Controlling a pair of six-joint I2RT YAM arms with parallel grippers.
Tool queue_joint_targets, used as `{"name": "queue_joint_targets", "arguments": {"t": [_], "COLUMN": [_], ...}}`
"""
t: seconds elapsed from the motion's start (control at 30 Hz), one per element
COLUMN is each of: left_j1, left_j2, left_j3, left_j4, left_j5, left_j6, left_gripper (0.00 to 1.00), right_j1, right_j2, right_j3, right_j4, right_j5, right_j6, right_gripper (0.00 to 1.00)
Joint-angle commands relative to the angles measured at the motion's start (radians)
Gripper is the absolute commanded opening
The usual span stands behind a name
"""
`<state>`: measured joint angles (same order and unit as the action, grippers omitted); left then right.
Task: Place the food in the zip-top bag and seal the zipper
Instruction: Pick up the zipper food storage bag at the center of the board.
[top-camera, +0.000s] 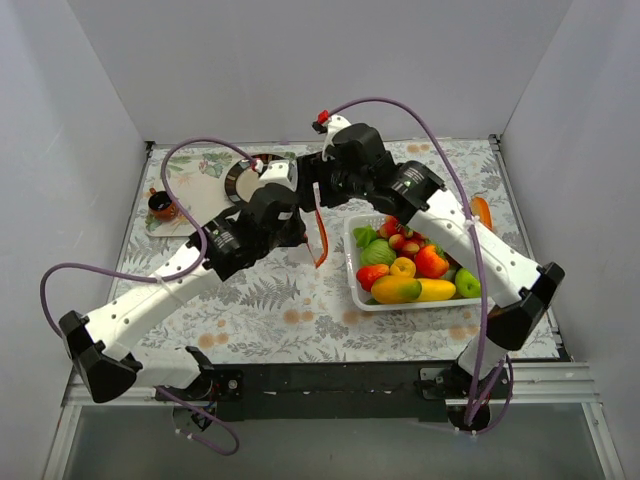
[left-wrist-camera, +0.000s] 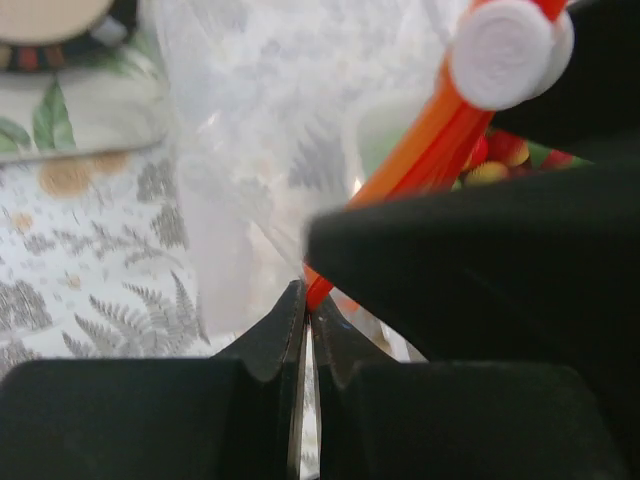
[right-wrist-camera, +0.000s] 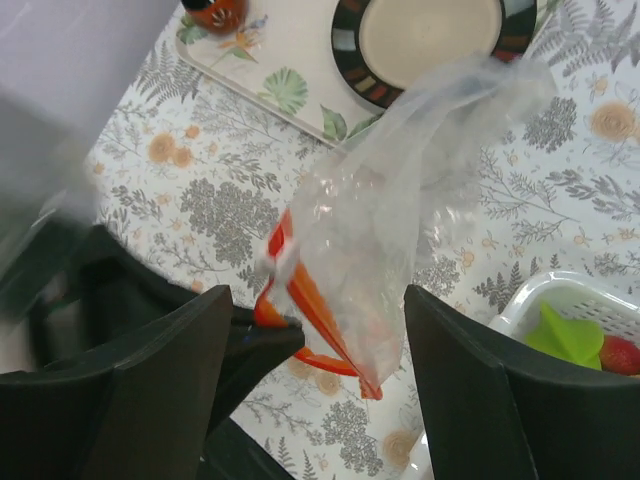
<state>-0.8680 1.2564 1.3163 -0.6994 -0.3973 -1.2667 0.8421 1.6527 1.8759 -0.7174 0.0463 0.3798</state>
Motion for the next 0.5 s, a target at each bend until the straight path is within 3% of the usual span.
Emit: {"name": "queue_joint_targets", "arguments": {"t": [0.0, 0.1, 0.33, 0.47], "left_j1": [0.134, 0.211, 0.247, 0.349], "left_j2": [0.008, -0.025, -0.071, -0.139], "left_j3": [0.020, -0.009, 0.001, -0.028], "left_j4": [-0.238, -0.222, -0.207, -0.181], "left_j5": [0.300, 0.429, 0.466, 0.520], "left_j6": [-0.137, -0.151, -0.215, -0.229], "left_gripper": [0.00, 0.00, 0.00, 0.00], "right_j1": [0.034, 0.034, 0.037, 0.035], "right_j2": [-0.181, -0.298, -0.422, -0.490], "right_j3": [-0.125, -0.253, -0.483, -0.653], "right_j4": [0.169, 0.295, 0.381, 0.487], "right_j5": [0.167, 0.199, 0.196, 0.185], "right_j6": [-0.019, 0.004, 0.033, 0.044], "right_gripper": [0.79, 0.83, 0.83, 0.83]}}
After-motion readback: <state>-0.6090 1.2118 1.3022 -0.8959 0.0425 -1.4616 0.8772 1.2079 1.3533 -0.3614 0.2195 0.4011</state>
